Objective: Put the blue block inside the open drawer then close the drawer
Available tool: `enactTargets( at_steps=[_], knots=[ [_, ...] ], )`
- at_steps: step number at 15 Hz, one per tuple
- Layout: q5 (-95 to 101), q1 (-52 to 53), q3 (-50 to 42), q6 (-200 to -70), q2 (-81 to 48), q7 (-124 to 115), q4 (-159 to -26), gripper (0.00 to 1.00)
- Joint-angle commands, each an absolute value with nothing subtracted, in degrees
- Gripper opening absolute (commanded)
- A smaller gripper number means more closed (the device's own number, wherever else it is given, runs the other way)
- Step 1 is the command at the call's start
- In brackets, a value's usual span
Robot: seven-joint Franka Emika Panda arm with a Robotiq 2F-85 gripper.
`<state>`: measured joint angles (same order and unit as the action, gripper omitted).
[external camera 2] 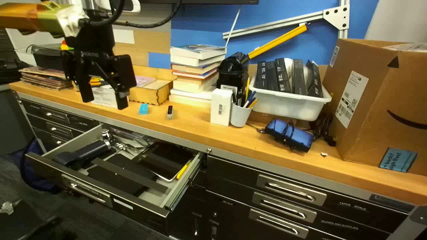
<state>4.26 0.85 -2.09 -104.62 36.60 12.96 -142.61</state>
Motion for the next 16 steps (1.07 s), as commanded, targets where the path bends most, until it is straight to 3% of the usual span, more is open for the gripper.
enactTargets(
  at_steps=[1, 9, 16],
  knots=[
    [4.5, 1.3, -2.4, -104.5, 36.6, 12.7, -142.2, 1.00],
    [4.5, 1.3, -2.4, -104.5, 36.9, 12.7, -141.7, 1.00],
    [3.7, 5.0, 1.6, -113.8, 20.0, 12.4, -129.7, 1.00]
  ],
)
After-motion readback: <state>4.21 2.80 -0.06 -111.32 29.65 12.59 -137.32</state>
